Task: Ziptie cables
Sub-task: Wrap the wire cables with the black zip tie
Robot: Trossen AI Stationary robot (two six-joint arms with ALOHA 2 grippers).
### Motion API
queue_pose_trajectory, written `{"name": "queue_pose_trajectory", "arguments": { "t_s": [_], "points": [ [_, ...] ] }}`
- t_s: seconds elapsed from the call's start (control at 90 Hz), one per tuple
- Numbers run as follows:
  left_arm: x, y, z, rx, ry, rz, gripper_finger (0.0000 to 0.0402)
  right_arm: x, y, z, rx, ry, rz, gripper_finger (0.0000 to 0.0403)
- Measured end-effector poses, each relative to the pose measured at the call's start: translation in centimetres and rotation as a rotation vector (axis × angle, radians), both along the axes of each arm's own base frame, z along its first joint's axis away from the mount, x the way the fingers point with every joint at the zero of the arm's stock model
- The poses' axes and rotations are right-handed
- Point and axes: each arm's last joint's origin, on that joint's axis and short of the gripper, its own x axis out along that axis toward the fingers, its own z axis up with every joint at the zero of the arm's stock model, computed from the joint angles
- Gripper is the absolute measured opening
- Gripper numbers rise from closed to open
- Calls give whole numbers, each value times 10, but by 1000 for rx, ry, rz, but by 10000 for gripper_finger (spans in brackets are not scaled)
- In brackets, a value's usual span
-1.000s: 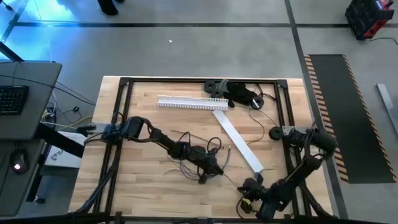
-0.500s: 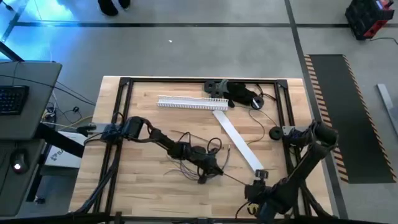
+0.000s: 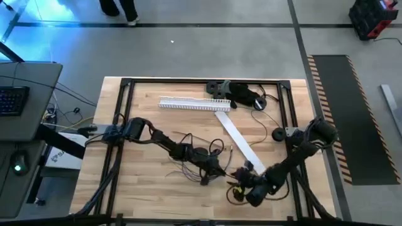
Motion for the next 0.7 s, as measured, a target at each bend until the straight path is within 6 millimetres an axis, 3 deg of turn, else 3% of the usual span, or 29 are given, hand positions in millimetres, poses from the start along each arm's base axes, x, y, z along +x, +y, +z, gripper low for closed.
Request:
{"name": "queue_pose_trajectory", "arguments": {
  "t_s": [0.356, 0.533, 0.7],
  "points": [
    [0, 0, 0, 0, 0, 2, 6, -2, -3, -4, -14, -41, -4, 11],
    [0, 0, 0, 9, 10, -7, 6, -8, 3, -4, 23, -44, -13, 2],
    [1, -1, 1, 14, 6, -14, 6, -34, 21, -10, 115, -50, -65, 1]
  ]
}}
